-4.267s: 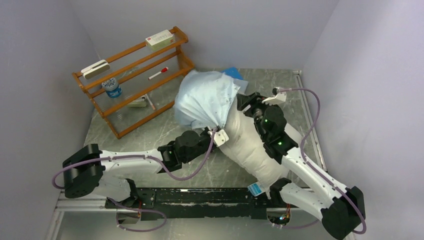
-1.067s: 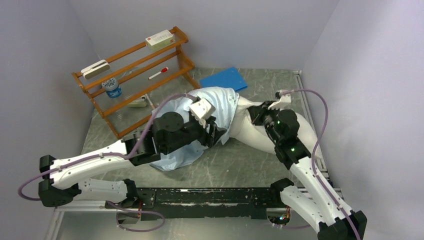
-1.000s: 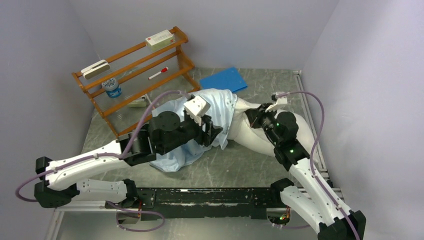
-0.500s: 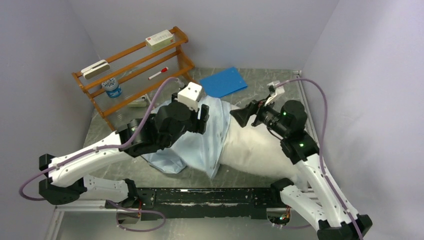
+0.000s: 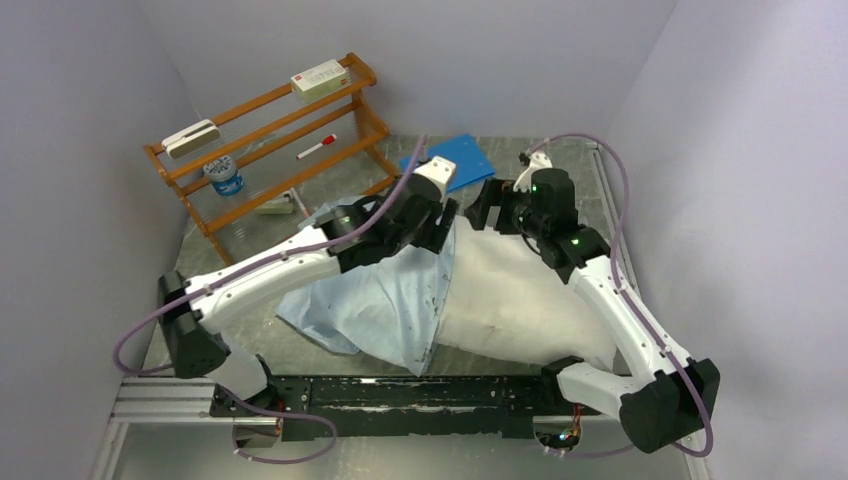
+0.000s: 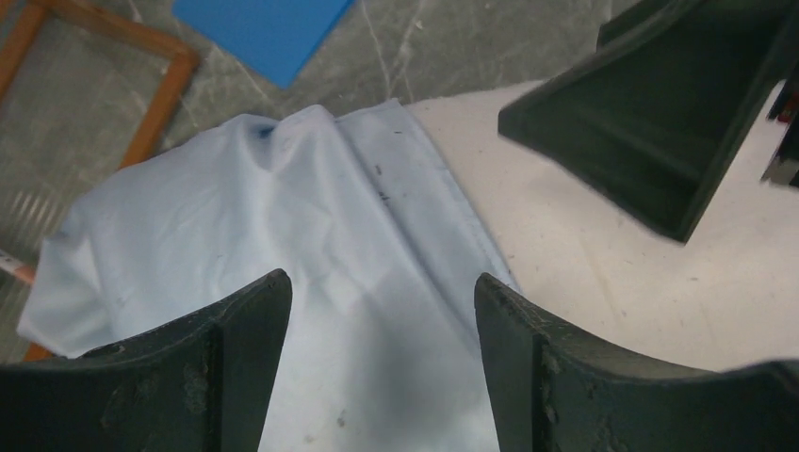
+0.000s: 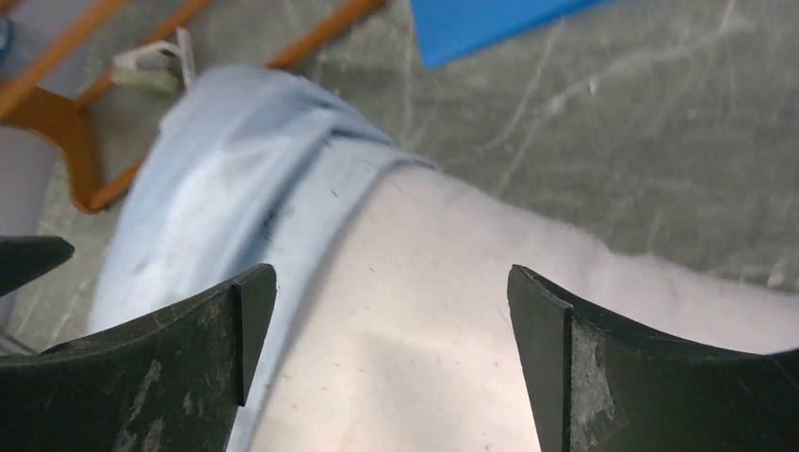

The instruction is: Put the pillow into the pillowcase

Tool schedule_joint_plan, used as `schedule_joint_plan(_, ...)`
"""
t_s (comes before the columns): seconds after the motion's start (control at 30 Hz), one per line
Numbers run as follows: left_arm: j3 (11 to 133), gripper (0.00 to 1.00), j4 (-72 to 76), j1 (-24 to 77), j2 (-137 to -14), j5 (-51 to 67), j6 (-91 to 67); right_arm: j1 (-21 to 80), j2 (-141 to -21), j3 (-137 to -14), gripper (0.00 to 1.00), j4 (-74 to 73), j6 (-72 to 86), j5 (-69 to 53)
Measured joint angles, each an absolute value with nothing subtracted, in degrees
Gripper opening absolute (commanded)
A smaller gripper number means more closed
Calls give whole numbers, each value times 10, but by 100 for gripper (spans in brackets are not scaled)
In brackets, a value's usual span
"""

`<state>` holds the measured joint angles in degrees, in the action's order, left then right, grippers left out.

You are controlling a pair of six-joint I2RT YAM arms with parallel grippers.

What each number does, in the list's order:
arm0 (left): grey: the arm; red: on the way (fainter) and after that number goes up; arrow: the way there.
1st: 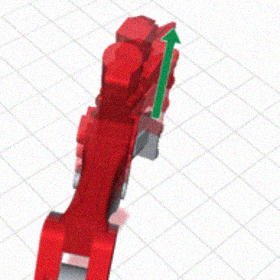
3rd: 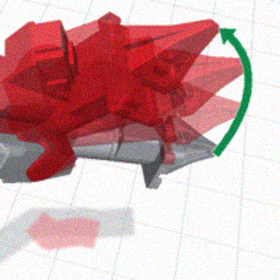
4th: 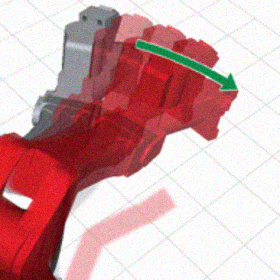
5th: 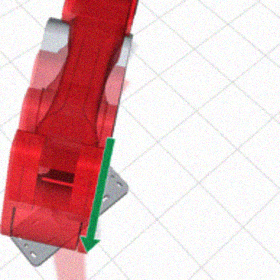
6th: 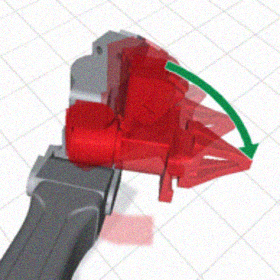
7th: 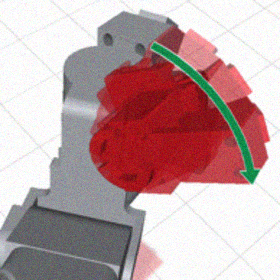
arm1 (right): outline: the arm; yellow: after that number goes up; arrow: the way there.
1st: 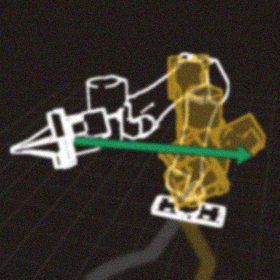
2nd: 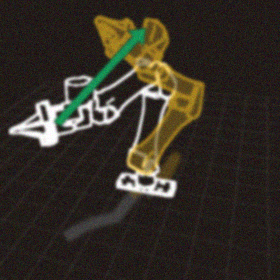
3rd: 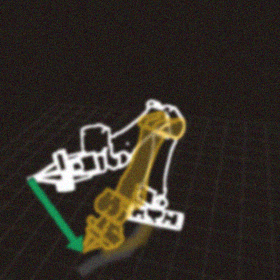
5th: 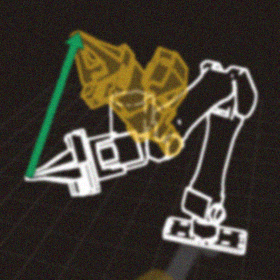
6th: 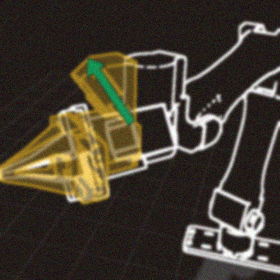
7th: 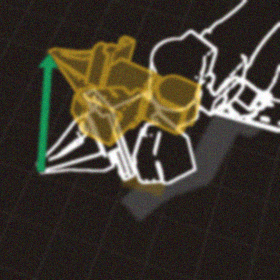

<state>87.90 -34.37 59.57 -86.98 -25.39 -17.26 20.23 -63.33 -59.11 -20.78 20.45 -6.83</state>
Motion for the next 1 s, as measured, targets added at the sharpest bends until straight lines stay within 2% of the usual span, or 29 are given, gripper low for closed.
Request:
schedule_joint_plan(0.13, 901, 75, -344, 596, -929, -243, -169, 197, -632, -552, 96, -235, 230, -42)
schedule_joint_plan(0.33, 937, 73, -331, 596, -1011, -243, -162, 189, -618, -545, 97, -295, 285, 73)
schedule_joint_plan(0.57, 998, 61, -318, 591, -1090, -255, -168, 188, -602, -545, 97, -367, 366, 210)
schedule_joint_plan(0.77, 997, 61, -315, 585, -1105, -291, -182, 188, -572, -529, 96, -374, 392, 232)
schedule_joint_plan(0.83, 997, 52, -313, 585, -1108, -293, -181, 188, -563, -518, 96, -371, 396, 232)
schedule_joint_plan(0.9, 997, 34, -308, 585, -1111, -293, -177, 188, -559, -507, 96, -362, 397, 227)
schedule_joint_plan(0.97, 997, 9, -303, 584, -1117, -293, -172, 188, -555, -494, 96, -349, 396, 215)
schedule_joint_plan(1.0, 997, 5, -302, 583, -1120, -292, -170, 188, -552, -485, 96, -341, 394, 206)
